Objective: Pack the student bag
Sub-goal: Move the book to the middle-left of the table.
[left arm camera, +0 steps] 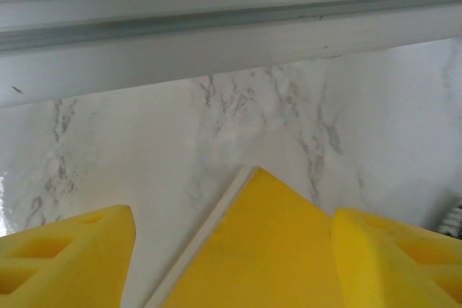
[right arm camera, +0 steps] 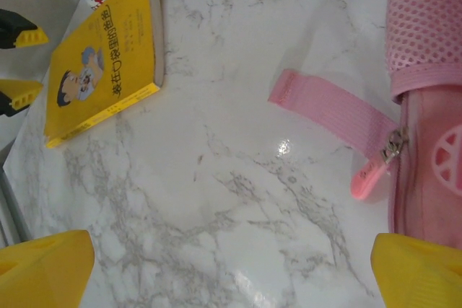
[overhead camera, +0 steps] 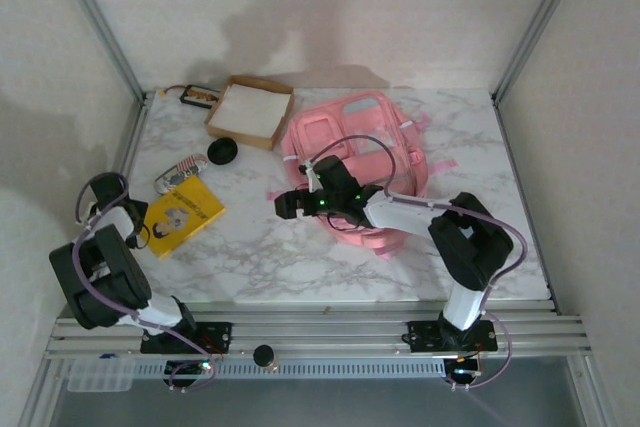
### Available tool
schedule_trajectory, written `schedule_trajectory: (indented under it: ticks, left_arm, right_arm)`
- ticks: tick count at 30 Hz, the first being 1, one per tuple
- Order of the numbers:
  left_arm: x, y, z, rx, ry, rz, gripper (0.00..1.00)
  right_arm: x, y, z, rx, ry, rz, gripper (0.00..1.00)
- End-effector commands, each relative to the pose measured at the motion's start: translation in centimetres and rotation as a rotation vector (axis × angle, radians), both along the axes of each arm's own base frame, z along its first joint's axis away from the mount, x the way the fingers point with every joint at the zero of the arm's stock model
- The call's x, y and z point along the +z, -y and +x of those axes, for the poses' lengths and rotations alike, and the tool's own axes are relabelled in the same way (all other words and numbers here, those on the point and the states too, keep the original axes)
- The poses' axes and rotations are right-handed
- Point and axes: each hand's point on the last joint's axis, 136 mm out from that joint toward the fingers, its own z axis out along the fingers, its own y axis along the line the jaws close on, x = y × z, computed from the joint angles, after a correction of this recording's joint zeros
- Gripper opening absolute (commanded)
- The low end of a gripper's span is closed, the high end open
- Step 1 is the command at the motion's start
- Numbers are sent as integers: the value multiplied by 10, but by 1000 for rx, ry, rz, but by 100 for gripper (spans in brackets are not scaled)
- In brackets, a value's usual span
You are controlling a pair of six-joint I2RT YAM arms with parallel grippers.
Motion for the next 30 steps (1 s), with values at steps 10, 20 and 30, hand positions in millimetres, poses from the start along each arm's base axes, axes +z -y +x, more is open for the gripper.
schedule_trajectory:
  ticks: [10,20,30]
  left_arm:
    - [-36,45,24,-174,-2,-91,59]
    - [-44,111,45,-429,-33,-104,49]
    - [-45,171,61,-662,-75,-55,47]
  right_arm:
    - [-26,-45,29,42,0,3,98]
    - [-43,-73,47,61,-8,39,91]
    - [-53,-88,65,56,6,16,90]
